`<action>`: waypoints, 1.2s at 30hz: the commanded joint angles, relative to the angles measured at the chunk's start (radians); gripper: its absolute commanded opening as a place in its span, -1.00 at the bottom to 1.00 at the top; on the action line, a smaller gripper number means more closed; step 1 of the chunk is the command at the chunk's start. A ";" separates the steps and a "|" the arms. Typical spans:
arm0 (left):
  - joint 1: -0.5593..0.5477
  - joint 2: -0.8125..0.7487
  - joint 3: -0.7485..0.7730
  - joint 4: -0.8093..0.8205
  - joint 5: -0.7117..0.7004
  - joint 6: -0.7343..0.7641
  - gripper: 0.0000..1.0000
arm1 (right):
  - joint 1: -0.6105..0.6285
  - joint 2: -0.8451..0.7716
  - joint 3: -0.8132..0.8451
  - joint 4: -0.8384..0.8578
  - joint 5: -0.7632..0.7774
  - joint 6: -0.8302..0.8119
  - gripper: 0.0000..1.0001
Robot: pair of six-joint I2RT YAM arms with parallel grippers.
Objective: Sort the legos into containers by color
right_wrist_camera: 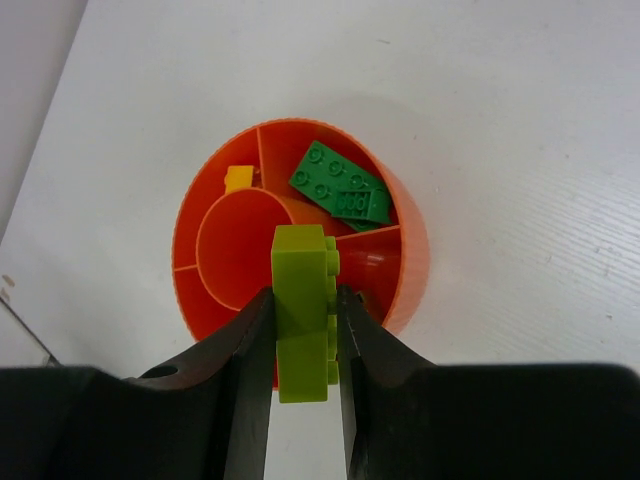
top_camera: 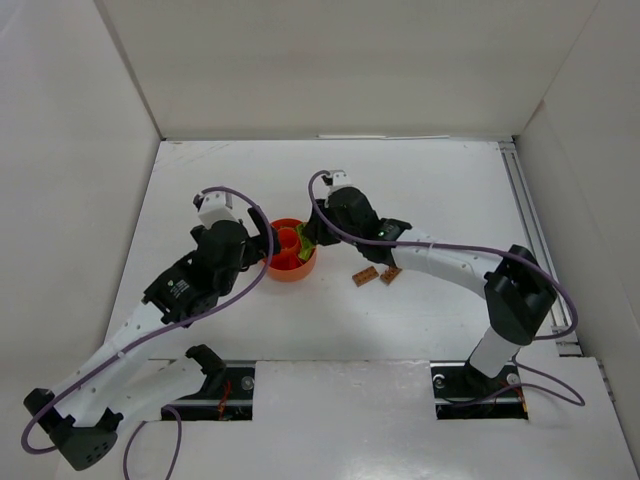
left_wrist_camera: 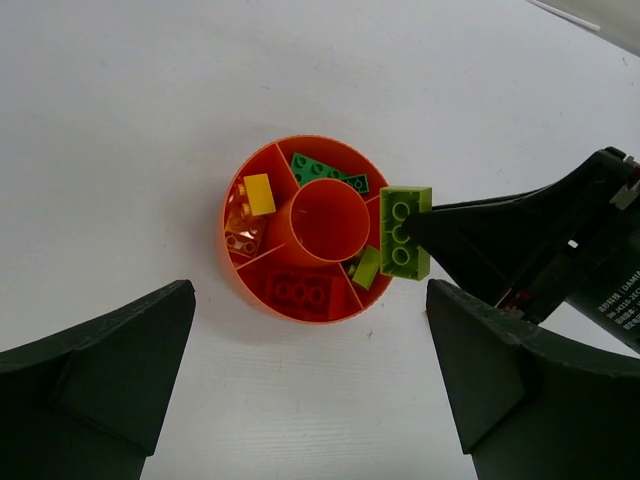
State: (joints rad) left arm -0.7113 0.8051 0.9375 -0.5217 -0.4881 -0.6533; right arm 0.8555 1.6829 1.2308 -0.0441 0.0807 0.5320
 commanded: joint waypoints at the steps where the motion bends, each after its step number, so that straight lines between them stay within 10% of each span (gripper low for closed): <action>1: 0.001 -0.012 -0.009 0.006 -0.006 -0.006 1.00 | 0.014 -0.025 0.022 0.035 0.090 0.013 -0.67; 7: 0.001 -0.012 -0.019 0.006 -0.006 0.003 1.00 | 0.023 -0.035 0.010 0.059 0.166 -0.009 -0.67; 15: 0.001 -0.012 -0.010 0.017 -0.006 0.003 1.00 | 0.048 -0.035 -0.165 0.547 0.231 -0.253 -0.69; 36: 0.001 -0.012 -0.019 0.008 -0.015 0.021 1.00 | 0.048 0.024 -0.292 0.721 0.157 -0.349 -0.71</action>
State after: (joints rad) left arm -0.7113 0.8055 0.9226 -0.5243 -0.4873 -0.6441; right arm 0.8982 1.7100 0.9478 0.5983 0.2466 0.1970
